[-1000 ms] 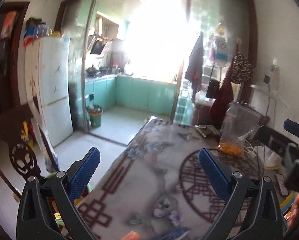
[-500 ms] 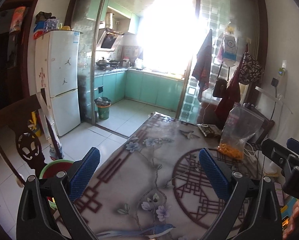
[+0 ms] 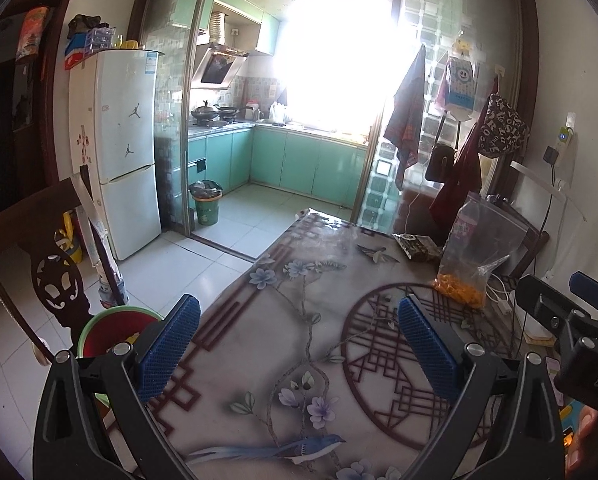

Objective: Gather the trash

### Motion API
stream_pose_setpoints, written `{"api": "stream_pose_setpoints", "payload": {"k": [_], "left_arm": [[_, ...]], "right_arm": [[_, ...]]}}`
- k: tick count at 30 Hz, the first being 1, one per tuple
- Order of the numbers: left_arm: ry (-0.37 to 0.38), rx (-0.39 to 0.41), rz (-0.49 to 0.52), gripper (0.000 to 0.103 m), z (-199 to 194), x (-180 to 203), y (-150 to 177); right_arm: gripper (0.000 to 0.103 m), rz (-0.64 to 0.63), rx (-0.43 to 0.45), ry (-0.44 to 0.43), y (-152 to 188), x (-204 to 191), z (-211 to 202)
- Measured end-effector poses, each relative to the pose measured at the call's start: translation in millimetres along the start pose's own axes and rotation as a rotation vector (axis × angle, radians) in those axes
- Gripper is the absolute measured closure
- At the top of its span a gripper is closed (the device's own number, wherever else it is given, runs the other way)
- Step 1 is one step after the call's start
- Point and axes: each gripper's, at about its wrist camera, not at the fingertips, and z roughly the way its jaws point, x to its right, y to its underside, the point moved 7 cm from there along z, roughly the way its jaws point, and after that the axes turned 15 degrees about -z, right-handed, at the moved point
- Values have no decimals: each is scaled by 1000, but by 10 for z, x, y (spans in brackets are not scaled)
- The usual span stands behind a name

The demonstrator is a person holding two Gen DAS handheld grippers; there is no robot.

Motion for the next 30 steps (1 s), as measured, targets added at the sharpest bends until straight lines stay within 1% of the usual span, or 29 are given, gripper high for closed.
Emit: {"api": "stream_pose_setpoints", "payload": {"k": [22, 30], "left_arm": [[21, -36, 17, 8, 17, 127, 131], [29, -58, 27, 8, 97, 192, 183]], "right_arm": [[5, 14, -8, 17, 56, 102, -53], [5, 22, -25, 20, 117, 178, -11]]}}
